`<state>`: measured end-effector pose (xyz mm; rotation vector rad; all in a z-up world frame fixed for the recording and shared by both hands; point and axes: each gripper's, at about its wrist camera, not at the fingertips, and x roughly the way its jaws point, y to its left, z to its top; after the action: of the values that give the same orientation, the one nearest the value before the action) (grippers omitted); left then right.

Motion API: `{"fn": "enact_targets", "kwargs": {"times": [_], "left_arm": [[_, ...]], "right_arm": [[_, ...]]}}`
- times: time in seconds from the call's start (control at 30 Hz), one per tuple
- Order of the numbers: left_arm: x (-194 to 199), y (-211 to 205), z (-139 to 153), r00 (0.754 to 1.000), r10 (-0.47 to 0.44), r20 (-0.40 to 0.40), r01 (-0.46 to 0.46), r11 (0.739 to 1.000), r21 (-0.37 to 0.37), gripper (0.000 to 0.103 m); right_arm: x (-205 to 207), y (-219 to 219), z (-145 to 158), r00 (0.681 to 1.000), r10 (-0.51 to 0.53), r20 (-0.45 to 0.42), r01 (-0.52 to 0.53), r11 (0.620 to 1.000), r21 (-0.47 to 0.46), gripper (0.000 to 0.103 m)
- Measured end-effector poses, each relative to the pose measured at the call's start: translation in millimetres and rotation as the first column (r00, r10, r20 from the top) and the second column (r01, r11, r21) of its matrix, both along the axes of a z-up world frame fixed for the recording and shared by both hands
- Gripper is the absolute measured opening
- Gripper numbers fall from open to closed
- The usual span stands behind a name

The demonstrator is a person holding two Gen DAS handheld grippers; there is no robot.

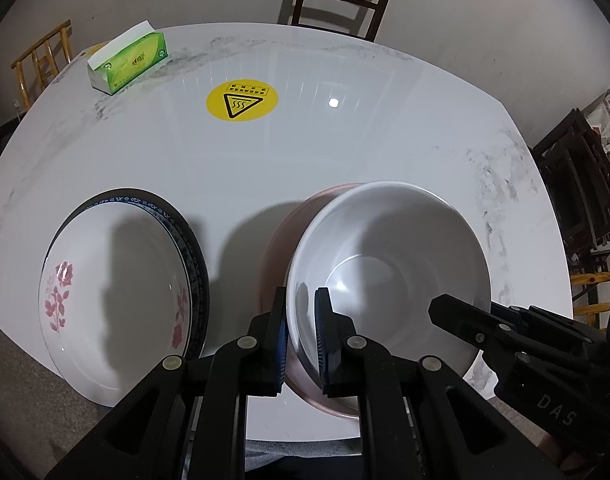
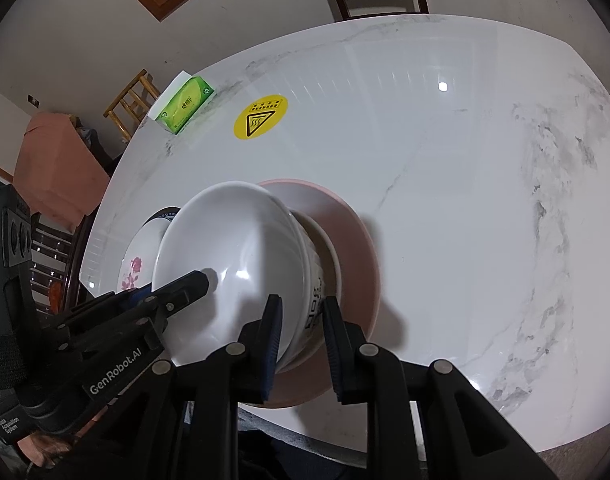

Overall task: Organize plates and bowls
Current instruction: 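Carry the white bowl over the pink bowl with both tools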

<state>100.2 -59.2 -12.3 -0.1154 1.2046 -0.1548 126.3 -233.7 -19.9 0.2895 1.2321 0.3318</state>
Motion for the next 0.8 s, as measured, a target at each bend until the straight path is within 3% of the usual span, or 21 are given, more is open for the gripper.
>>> {"fn": "enact_targets", "kwargs": {"times": [0.8], "left_arm": [[1.4, 0.3, -2.3, 1.000, -0.009, 0.023, 0.008, 1.000, 0.018, 0.011]], "right_arm": [[-2.3, 2.0, 1.5, 0.999, -0.019, 0.026, 0.019, 1.000, -0.022, 0.026]]}}
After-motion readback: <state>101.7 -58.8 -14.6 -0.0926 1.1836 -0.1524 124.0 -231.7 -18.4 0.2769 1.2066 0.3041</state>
